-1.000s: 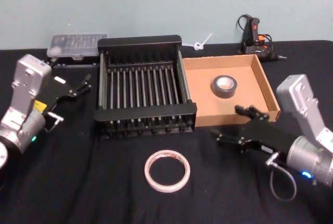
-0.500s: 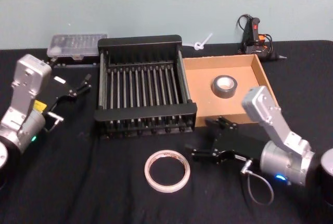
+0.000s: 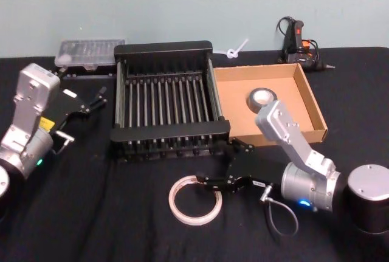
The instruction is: Pick up the white tape and place it into the black box , Pick up the silver tape and place it into the brown box.
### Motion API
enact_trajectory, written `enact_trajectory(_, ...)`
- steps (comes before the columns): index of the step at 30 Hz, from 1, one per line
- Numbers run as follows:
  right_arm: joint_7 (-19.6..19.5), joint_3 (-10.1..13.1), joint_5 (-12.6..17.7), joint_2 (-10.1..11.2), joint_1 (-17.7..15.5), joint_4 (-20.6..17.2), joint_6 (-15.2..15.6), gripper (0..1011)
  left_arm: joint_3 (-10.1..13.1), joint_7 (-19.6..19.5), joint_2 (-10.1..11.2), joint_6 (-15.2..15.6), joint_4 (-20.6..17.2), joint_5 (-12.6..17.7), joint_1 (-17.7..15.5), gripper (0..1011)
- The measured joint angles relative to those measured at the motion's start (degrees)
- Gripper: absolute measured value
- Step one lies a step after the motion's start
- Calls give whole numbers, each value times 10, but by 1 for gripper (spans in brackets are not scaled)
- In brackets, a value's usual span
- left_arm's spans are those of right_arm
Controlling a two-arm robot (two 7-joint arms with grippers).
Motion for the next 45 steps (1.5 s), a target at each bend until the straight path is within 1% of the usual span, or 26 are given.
enact_trajectory(10, 8, -23, -1, -8, 11, 19, 3, 1002, 0, 0, 0, 0, 0, 0, 0, 1001)
enact_trajectory(16, 8, -30, 0, -9, 12, 25, 9, 1000, 0, 0, 0, 0, 0, 0, 0, 1001)
enact_trajectory(33, 3, -36, 2, -4, 5, 23, 16, 1000, 0, 0, 0, 0, 0, 0, 0, 1001)
enact_trajectory(45, -1, -38, -3, -3, 1, 21, 16, 1000, 0, 0, 0, 0, 0, 0, 0, 1001)
